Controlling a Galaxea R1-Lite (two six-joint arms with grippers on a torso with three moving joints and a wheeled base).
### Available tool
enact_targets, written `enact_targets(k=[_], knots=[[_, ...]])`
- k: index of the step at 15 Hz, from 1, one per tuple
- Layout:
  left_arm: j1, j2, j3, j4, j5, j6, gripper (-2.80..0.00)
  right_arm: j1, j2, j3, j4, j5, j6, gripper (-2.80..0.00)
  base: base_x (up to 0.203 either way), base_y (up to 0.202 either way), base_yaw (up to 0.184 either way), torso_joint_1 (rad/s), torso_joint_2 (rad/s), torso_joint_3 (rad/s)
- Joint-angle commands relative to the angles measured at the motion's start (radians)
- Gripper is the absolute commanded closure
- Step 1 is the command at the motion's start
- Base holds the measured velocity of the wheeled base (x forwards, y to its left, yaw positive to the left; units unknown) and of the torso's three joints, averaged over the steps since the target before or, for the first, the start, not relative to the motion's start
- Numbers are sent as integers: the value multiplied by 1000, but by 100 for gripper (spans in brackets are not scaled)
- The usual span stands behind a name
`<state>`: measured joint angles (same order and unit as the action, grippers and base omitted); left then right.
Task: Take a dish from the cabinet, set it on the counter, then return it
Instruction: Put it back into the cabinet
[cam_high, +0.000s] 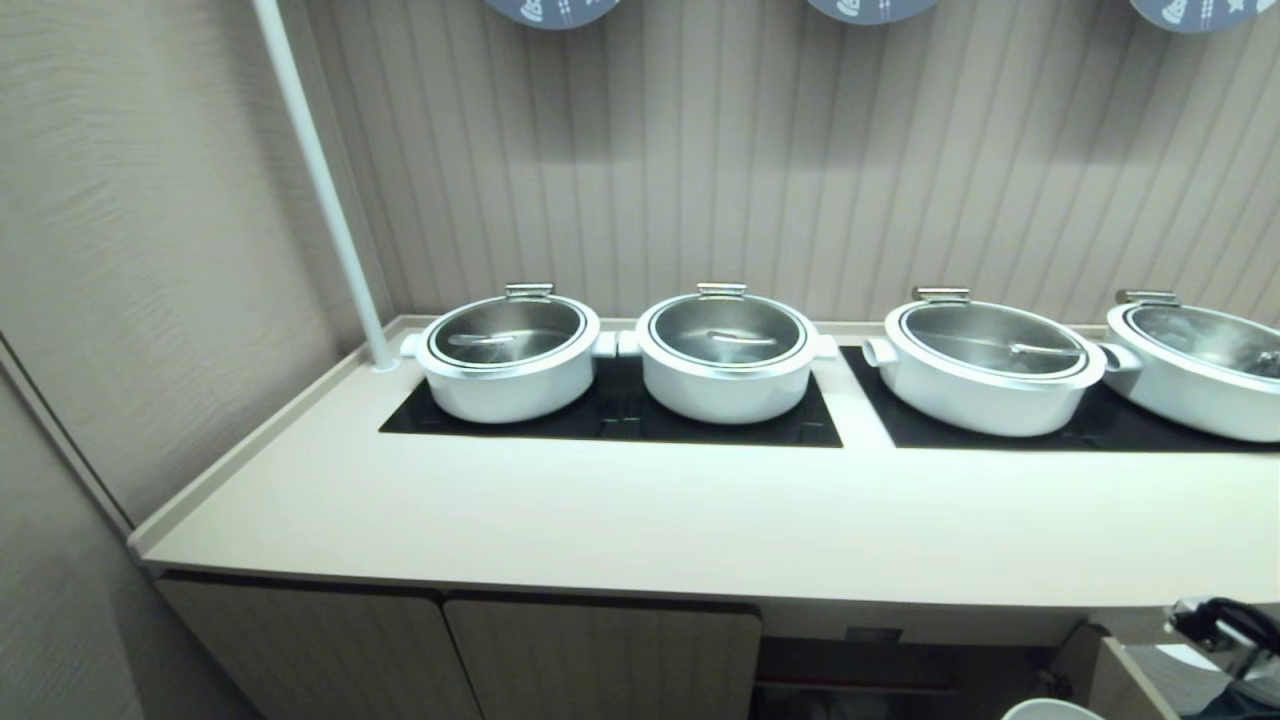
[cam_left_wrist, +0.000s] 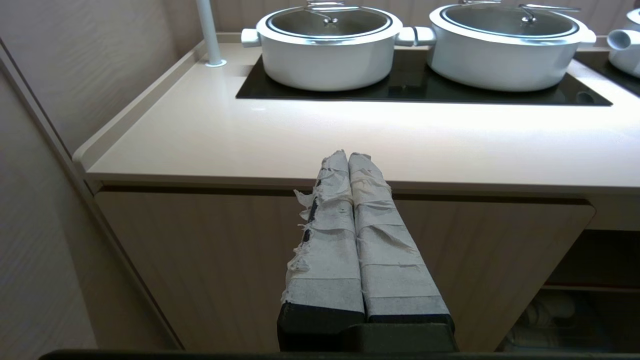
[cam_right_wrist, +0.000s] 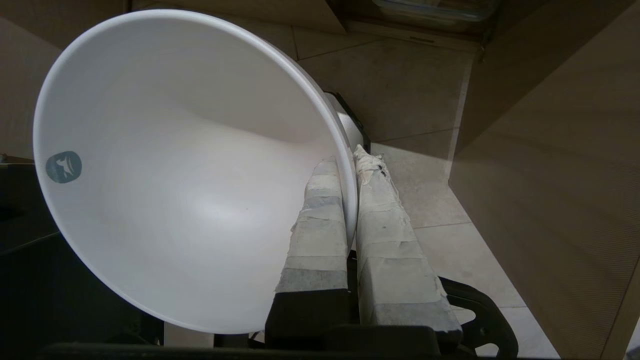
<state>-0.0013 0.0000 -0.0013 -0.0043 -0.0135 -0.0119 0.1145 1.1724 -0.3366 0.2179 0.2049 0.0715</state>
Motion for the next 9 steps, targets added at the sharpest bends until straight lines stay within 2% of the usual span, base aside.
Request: enact_targets(k=[1, 5, 9], knots=[[0, 0, 0, 0, 0, 0, 0, 2, -5, 2, 3, 6, -1, 0, 0, 0, 0, 0, 0, 0], [0, 0, 0, 0, 0, 0, 0, 1, -14, 42, 1, 24, -38, 0, 0, 0, 0, 0, 0, 0], [0, 0, 0, 0, 0, 0, 0, 1, -14, 33, 1, 23, -35, 0, 0, 0, 0, 0, 0, 0]])
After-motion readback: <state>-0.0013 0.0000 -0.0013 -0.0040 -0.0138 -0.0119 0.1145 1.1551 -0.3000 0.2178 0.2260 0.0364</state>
